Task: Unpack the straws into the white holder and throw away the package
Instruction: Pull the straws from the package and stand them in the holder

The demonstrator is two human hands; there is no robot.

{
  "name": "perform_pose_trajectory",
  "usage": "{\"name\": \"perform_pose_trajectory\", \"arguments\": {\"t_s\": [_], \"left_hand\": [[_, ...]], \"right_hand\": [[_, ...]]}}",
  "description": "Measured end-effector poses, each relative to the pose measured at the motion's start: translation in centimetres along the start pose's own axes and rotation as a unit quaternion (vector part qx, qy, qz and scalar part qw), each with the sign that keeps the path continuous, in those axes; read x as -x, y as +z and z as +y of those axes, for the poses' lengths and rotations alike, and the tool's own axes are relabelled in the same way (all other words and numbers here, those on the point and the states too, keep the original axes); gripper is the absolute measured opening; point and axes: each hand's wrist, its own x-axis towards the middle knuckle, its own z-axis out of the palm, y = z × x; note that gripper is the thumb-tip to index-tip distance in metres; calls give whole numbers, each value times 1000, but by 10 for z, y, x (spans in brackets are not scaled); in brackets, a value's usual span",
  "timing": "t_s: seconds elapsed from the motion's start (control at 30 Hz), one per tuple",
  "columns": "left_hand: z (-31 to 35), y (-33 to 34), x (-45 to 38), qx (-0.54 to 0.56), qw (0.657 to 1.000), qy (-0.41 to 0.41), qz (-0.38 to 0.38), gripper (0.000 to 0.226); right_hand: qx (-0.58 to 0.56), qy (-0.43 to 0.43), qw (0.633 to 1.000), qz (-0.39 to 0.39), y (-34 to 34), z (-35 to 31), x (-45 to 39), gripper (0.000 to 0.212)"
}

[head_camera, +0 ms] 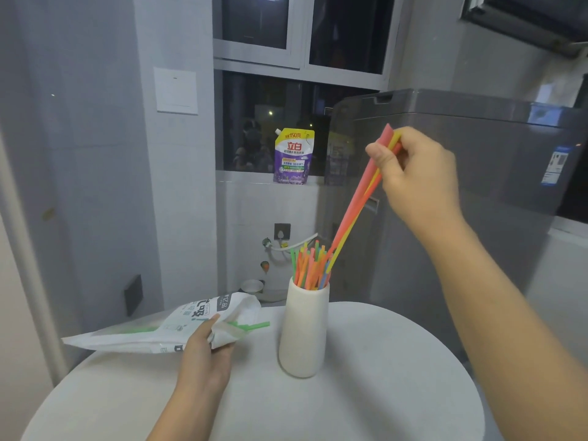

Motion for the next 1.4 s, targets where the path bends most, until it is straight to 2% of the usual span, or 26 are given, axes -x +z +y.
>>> {"name": "perform_pose_trajectory", "arguments": {"t_s": [0.3, 0.47, 0.67, 0.83, 1.1, 1.4], "left_hand": [[1, 0, 0, 3, 1000, 7, -9, 22], [1, 0, -2, 9, 1000, 6, -7, 20], [-2, 0, -5, 0, 1000, -7, -16, 25], [-2, 0, -4, -1, 1000, -1, -16, 25], [-4, 2, -2, 4, 1000, 0, -9, 23], [-7, 4, -1, -2, 1000, -7, -14, 23]], "right_hand": [[-10, 13, 997, -73, 38, 8, 15, 21], [1, -11, 999, -43, 30, 8, 12, 22], [39, -59, 994, -79, 21, 9, 9, 18], [70, -61, 991, -95, 16, 24, 8, 7], [70, -85, 992, -58, 3, 32, -1, 6], [62, -89, 991, -82, 10, 34, 1, 10]]}}
